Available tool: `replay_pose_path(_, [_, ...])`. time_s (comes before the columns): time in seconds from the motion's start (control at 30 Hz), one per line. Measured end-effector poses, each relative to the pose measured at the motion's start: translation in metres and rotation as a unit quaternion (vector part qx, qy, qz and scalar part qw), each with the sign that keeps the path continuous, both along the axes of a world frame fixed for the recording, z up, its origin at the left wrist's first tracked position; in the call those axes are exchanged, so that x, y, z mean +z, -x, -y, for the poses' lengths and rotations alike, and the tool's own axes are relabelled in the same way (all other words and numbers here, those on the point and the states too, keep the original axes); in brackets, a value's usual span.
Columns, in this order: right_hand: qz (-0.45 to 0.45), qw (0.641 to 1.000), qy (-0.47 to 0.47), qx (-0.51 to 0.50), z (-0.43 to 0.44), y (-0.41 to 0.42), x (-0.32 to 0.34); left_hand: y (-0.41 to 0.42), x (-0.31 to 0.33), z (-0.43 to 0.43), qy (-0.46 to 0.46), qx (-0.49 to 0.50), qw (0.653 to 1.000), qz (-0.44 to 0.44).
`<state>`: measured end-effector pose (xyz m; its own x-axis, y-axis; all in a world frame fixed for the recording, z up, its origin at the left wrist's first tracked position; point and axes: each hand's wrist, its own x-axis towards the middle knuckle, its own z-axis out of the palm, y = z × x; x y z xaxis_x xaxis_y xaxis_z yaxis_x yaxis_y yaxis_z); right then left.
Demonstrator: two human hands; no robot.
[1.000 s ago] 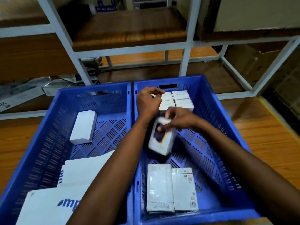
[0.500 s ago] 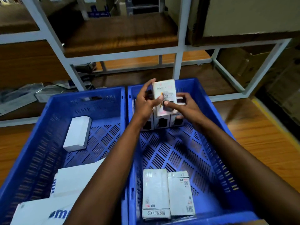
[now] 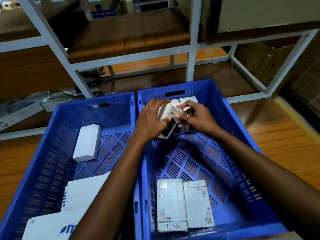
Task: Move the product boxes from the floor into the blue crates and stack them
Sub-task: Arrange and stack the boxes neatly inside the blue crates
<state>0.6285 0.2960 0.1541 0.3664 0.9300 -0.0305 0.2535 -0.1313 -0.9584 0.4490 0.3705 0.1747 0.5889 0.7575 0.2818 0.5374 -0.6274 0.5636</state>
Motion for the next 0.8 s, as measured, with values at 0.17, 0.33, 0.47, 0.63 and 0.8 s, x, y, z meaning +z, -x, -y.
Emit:
replay_pose_path(0.17, [0.181, 0.981, -0.067, -0.026, -0.008, 0.017, -0.017, 0.018, 0.001, 0.001, -0.031, 0.027, 0.994, -0.105])
replay_pose_path(0.33, [0.268, 0.954, -0.137, 0.014, -0.006, 0.044, -0.048, 0.016, -0.003, 0.001, -0.107, 0.020, 0.962, -0.249])
replay_pose_path(0.47, [0.310, 0.945, -0.103, 0.030, -0.006, 0.055, -0.073, 0.007, -0.003, 0.000, -0.153, 0.030, 0.897, -0.413])
replay_pose_path(0.63, [0.246, 0.967, -0.022, 0.065, -0.011, 0.043, -0.062, -0.003, -0.008, 0.013, -0.161, 0.024, 0.861, -0.483])
replay_pose_path(0.8, [0.274, 0.945, 0.153, 0.095, -0.015, 0.022, -0.017, 0.010, -0.005, 0.016, -0.122, 0.008, 0.918, -0.378])
